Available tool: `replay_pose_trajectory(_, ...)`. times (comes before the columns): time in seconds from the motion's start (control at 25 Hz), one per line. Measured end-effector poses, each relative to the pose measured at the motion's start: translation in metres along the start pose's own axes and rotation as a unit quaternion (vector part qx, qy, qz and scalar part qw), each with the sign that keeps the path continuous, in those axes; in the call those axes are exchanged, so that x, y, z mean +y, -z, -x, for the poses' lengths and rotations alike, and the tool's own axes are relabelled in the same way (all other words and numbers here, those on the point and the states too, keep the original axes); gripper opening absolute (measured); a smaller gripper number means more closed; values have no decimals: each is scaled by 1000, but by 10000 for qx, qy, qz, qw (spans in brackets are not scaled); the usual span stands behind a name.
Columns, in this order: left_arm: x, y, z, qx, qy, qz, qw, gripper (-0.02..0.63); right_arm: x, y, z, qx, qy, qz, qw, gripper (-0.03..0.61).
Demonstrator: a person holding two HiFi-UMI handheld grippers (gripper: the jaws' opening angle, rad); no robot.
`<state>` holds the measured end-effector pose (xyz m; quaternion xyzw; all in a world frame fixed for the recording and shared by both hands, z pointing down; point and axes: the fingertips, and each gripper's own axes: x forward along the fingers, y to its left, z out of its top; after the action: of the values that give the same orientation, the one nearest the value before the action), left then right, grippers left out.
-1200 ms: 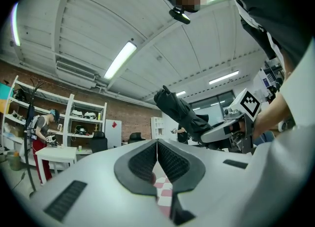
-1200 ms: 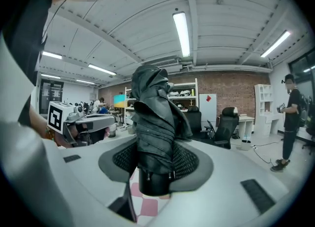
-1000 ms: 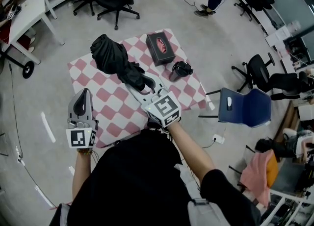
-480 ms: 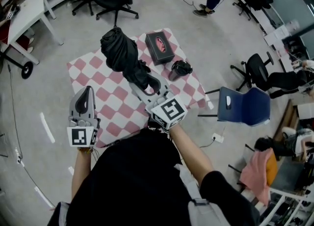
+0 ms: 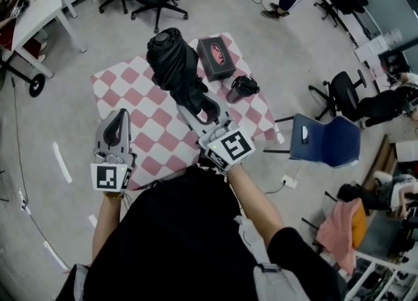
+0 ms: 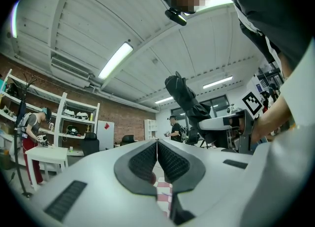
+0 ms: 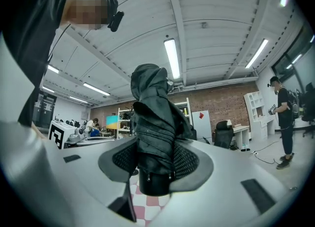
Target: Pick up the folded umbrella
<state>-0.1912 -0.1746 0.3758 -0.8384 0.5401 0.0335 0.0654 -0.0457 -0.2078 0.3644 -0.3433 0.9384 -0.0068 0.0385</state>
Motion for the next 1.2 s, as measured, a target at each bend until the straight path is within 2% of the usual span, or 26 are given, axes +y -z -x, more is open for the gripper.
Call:
replay_pose_trajectory(0.24,-8,0,2,-2,57,-18,10000,15,5,-1,5,-114,-91,-88,9999,179)
replay_pose_trajectory(1.2,-15,10,7,187,83,75,9998,15,9,9,10,-16,-190,-378,9991,181)
